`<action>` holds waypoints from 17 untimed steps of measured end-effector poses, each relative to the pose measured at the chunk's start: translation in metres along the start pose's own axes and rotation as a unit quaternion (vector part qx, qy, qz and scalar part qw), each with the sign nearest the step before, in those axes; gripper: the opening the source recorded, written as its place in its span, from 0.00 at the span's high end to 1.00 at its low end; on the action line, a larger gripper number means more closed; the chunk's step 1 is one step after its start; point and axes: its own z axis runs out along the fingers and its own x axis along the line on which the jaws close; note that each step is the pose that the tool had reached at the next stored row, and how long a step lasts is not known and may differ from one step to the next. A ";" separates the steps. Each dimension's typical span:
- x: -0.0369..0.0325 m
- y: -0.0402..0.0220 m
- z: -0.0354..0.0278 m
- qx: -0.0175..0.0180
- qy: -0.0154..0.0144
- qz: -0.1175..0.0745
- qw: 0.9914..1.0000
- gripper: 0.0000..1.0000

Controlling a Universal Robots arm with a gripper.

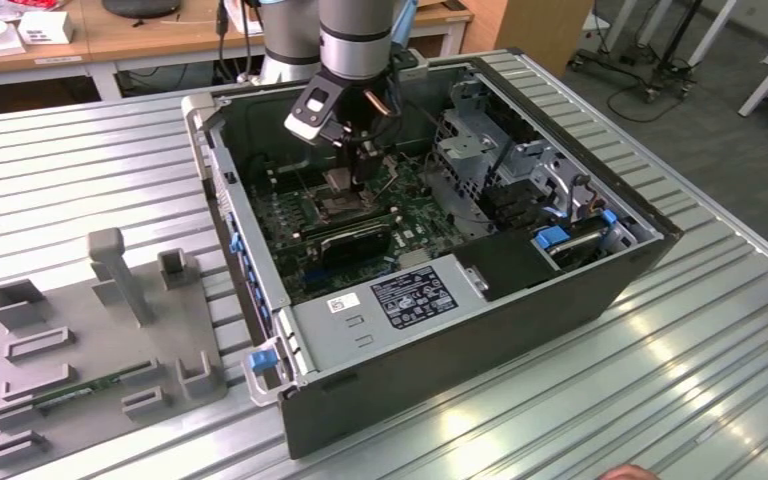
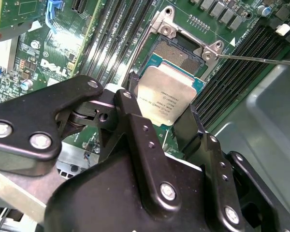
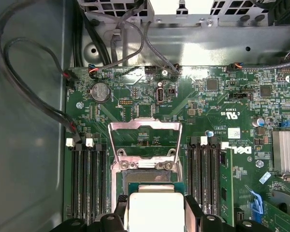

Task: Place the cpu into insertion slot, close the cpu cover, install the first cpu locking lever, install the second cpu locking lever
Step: 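Place the cpu into insertion slot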

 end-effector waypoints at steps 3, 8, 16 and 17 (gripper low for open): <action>0.0000 -0.0001 0.0009 0.000 0.000 0.000 1.000 0.46; 0.0000 -0.0001 0.0013 0.000 0.000 0.000 1.000 0.46; 0.0000 -0.0001 0.0024 0.000 0.000 0.000 1.000 0.46; -0.0001 -0.0002 0.0030 0.000 0.000 0.000 1.000 0.46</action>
